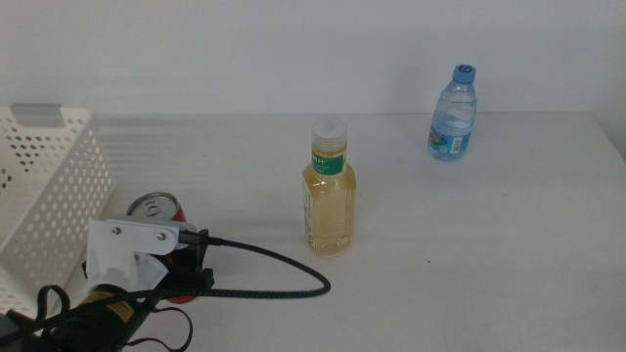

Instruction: Use arms to grab the bottles and put them into the dustbin to the left of the table.

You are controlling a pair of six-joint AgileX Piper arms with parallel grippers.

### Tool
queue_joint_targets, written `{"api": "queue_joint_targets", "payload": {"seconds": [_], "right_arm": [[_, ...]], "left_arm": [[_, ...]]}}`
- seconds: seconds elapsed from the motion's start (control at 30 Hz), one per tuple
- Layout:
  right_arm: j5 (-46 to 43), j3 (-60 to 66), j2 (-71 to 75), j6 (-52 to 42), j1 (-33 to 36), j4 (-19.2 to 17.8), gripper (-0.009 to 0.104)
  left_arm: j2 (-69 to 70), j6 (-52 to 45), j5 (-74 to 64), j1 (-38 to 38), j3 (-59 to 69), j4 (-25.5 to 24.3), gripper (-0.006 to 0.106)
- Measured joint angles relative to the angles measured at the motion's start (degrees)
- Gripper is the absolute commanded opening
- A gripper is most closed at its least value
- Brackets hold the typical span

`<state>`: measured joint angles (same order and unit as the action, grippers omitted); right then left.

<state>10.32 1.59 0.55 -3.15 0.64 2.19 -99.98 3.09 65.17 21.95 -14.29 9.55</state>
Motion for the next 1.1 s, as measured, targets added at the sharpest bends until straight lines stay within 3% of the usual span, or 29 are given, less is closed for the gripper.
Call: {"api": "queue_joint_targets", "payload": {"seconds": [0.3,0.53,0.8,1.1], "right_arm": [[0.00,0.00,0.00,0.00,0.00,0.00,0.068],[0.00,0.00,0.00,0.00,0.00,0.00,0.068],[0.00,0.00,0.00,0.00,0.00,0.00,0.068],[0.00,0.00,0.00,0.00,0.00,0.00,0.068]], "left_arm": [[2.41,1.47,-2.36,0.00,0.05,-0.33,-0.005],[12.01,1.31,-7.84,0.00,0.05,-1.63,-0.005],[25.58,-2.15,-29.48,0.00,-3.14,-1.63,-0.005],[33.69,-7.84,-61.35,0.00,-16.04,-1.69,-0.005]]}}
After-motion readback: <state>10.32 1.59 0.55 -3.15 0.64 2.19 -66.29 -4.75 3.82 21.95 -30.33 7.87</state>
